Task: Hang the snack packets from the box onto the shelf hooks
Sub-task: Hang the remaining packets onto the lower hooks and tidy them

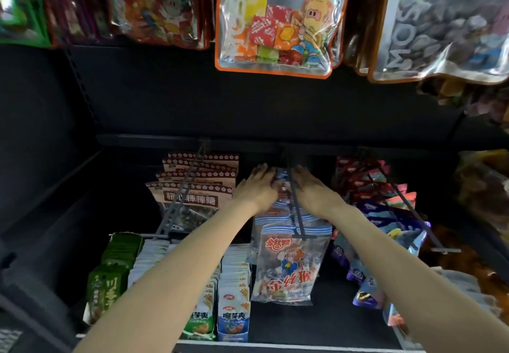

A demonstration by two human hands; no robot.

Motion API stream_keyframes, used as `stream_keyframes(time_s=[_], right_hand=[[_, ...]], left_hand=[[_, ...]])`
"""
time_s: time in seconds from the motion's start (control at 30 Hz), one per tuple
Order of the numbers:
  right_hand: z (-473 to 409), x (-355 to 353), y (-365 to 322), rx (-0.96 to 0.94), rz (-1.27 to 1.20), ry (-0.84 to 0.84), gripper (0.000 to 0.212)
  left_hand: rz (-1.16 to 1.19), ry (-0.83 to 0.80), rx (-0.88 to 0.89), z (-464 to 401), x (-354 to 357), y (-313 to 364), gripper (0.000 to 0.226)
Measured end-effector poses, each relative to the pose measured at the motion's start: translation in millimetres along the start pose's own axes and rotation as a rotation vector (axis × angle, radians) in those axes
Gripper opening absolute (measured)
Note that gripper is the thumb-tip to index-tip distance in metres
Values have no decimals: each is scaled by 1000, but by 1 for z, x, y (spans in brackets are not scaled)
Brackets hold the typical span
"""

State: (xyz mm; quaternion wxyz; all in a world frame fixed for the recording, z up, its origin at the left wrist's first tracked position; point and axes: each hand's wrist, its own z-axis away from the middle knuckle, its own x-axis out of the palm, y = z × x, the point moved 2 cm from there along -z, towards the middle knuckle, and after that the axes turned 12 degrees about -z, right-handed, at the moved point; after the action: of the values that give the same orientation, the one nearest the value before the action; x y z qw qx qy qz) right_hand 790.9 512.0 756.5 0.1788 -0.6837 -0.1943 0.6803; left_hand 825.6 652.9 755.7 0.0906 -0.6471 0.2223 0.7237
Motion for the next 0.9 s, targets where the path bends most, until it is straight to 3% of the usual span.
stream_keyframes(time_s=[0.1,0.23,0.3,0.57,0.8,0.9], right_hand=[[-10,-3,-1,24,-38,-34,51],[-21,-23,2,77,-56,142,39],[-27,-29,3,75,-72,216,36],[-51,-31,-1,54,-150,209,31],[-64,-24,-1,64,-194,328,29],[-54,-28,0,-19,-202,371,20]], left_hand=[[41,41,-10,-3,-7,0,52],[90,329,-45,-11,-25,-10,35],[28,282,-18,-18,-28,-15,33],[115,141,-59,-47,-49,-11,17],[164,320,-144,-58,-36,-10,20],[227,490,-57,-47,-29,-14,15]])
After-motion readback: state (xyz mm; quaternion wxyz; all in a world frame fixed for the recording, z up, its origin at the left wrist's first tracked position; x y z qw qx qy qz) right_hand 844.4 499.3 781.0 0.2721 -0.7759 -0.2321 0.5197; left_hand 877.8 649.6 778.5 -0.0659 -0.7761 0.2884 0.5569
